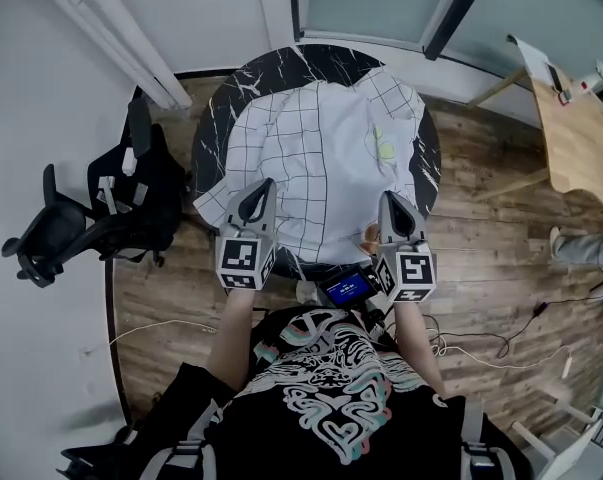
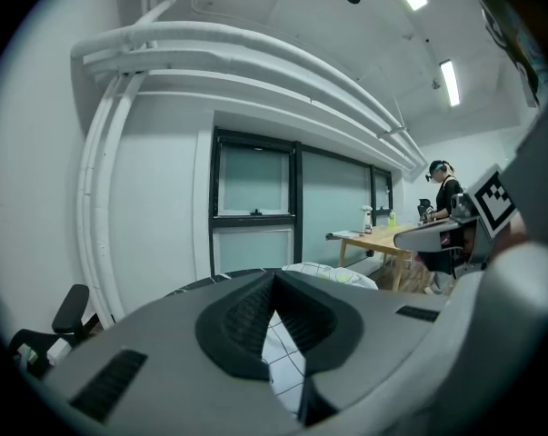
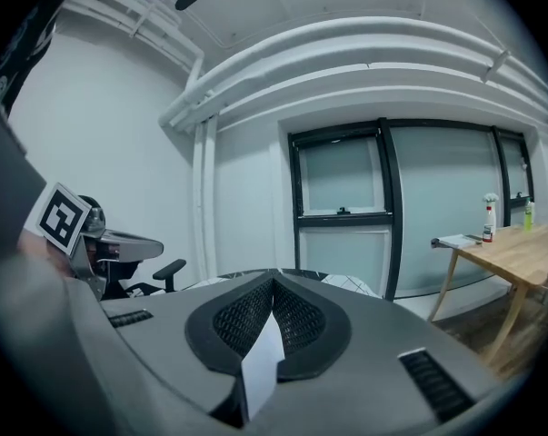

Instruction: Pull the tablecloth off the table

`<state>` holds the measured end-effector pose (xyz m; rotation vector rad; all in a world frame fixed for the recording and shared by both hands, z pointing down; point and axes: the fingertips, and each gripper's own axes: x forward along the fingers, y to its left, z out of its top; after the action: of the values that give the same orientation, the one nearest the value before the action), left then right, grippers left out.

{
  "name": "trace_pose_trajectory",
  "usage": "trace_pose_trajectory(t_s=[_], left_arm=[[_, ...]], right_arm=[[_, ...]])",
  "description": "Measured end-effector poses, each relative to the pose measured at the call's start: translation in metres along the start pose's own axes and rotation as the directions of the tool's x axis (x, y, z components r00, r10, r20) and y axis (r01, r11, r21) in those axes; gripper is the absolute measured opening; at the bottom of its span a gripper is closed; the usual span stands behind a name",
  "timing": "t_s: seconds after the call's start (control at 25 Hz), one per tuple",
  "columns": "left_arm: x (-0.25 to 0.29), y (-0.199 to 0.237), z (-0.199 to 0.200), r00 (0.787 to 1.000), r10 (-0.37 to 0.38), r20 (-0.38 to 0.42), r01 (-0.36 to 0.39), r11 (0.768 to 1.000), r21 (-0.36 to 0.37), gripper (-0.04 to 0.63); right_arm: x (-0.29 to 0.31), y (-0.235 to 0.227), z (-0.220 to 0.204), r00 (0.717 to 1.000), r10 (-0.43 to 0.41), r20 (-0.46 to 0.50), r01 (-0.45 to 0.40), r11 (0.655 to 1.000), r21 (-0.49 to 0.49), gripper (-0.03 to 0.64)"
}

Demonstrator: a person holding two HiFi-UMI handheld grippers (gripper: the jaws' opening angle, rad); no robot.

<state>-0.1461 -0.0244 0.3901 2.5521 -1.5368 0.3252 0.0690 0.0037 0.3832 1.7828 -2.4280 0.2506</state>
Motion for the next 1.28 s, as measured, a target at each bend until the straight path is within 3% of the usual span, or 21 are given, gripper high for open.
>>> trace_pose_trajectory(t_s=[0.4,0.68,1.28], left_arm=[[0.021,0.002,-0.014,0.999,0.015,-0.047,-0.016,1.000,-0.009,0.029],[0.042,0.005,-0.025,0.997,0.007,-0.073,-0.010,1.000,-0.030,0.101],[0.060,0.012,-0.065,0.982,0.032,-0.185,-0.040,0.998,-0.040,0.103]], right_arm=[[0.013,-0.017,-0.013,0.999,-0.002,-0.044,0.002,1.000,-0.002,0.022],[0.021,-0.032,-0.027,0.997,-0.012,-0.081,0.012,1.000,-0.002,0.029],[0.041,-0.055,-0.056,0.986,-0.017,-0.164,0.020,1.000,0.013,0.052]])
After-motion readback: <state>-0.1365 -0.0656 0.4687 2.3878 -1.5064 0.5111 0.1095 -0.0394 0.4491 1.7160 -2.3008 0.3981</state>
